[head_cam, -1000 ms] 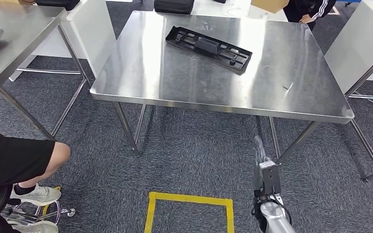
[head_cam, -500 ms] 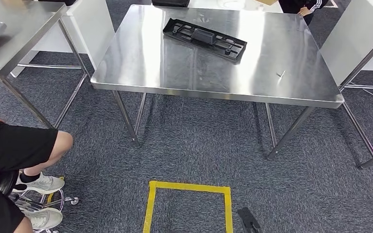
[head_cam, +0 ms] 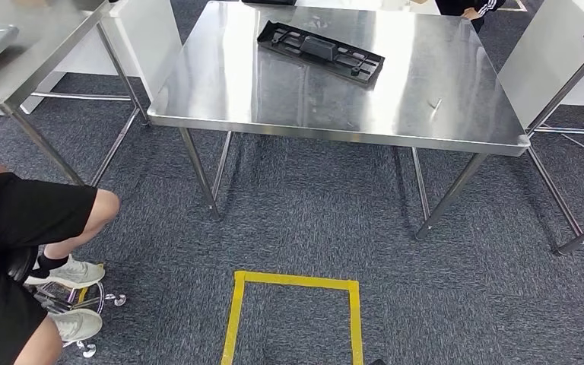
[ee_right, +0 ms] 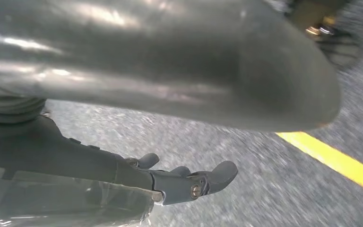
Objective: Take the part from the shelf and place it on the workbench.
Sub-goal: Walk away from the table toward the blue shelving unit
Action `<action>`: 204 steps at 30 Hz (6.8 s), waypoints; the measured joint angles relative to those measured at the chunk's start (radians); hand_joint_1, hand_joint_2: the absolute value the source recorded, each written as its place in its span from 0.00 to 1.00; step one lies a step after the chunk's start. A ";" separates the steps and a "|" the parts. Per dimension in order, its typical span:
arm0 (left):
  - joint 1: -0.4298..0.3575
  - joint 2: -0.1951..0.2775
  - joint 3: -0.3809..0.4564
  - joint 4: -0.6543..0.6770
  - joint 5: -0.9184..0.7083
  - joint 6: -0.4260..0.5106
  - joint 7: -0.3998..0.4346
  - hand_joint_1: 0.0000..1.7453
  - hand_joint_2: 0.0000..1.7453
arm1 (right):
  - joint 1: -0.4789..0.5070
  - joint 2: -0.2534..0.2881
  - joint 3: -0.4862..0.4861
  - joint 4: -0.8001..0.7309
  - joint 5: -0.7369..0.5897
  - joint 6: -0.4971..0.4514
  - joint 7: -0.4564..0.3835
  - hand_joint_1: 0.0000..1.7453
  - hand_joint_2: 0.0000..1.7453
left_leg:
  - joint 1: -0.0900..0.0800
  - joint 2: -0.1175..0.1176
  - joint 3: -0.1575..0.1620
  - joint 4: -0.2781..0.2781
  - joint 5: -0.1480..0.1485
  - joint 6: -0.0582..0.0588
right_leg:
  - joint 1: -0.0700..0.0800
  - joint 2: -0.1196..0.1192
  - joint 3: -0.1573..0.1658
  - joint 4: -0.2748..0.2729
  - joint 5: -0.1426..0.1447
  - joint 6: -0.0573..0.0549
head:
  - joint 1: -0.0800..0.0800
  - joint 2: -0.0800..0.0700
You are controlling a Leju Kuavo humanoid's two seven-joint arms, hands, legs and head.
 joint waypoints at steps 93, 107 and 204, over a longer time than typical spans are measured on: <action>0.001 0.015 0.069 -0.010 -0.008 -0.211 -0.158 0.00 0.00 | 0.035 0.052 0.027 0.014 0.017 -0.080 -0.009 0.00 0.00 | 0.002 0.001 -0.018 0.005 0.013 0.009 | -0.004 0.000 -0.010 0.020 -0.018 0.000 | 0.009 0.000; 0.001 0.015 0.063 -0.009 -0.008 -0.211 -0.159 0.00 0.00 | 0.036 0.052 0.021 0.015 0.017 -0.081 -0.009 0.00 0.00 | 0.003 0.011 -0.145 -0.003 0.159 -0.015 | -0.005 0.008 0.158 -0.053 -0.113 -0.007 | 0.015 0.000; 0.019 -0.015 0.102 -0.010 -0.007 -0.104 -0.212 0.00 0.00 | -0.004 0.058 0.096 0.014 0.171 -0.065 0.035 0.00 1.00 | 0.001 -0.012 -0.194 0.223 -0.039 -0.027 | -0.008 -0.013 0.073 -0.026 -0.051 -0.042 | 0.009 0.000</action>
